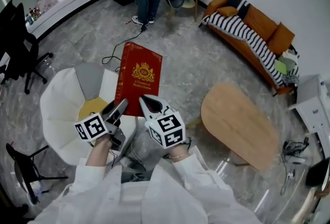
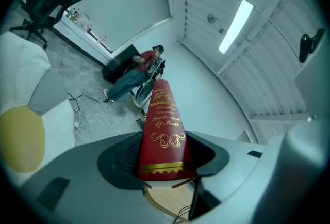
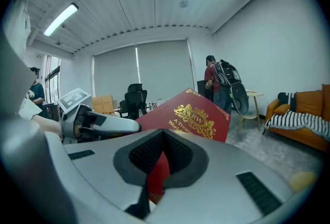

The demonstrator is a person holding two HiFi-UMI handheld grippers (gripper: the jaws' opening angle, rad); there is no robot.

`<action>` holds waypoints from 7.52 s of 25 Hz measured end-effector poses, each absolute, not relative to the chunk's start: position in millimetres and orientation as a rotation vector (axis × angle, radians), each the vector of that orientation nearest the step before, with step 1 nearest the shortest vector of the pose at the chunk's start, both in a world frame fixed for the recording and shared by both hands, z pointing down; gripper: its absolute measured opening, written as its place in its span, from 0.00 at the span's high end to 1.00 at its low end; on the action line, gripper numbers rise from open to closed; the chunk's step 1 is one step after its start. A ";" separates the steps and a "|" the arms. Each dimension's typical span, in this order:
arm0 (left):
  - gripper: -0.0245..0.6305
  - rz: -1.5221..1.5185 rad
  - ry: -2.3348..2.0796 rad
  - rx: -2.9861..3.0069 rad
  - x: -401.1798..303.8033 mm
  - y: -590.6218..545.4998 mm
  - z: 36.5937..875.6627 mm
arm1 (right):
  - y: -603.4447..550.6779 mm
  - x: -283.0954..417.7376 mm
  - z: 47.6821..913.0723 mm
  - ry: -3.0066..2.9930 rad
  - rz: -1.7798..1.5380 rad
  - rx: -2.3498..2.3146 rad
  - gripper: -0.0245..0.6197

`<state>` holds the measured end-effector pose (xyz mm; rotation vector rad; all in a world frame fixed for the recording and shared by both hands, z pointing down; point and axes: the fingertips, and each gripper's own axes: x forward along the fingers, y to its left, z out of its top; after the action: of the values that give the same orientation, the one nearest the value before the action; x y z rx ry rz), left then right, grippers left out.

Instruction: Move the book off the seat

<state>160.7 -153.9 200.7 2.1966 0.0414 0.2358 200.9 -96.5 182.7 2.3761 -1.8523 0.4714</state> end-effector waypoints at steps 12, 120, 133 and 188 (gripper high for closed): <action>0.59 0.354 0.215 2.175 300.8 -6.4 202.1 | 66.6 341.2 184.1 -1.646 0.512 2.608 0.94; 0.58 1.173 0.815 1.824 503.5 421.9 634.3 | 500.0 467.7 580.9 -0.371 1.204 3.359 0.94; 0.53 1.106 0.901 2.072 510.8 424.3 628.6 | 497.8 461.7 579.1 -0.410 1.216 3.354 0.94; 0.95 0.921 1.313 2.475 485.3 437.3 276.6 | 490.5 465.5 269.7 -0.398 0.825 3.250 0.95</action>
<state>485.3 437.3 276.6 2.4749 1.3127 0.9210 465.5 490.5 269.7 3.2499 -0.3977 0.8248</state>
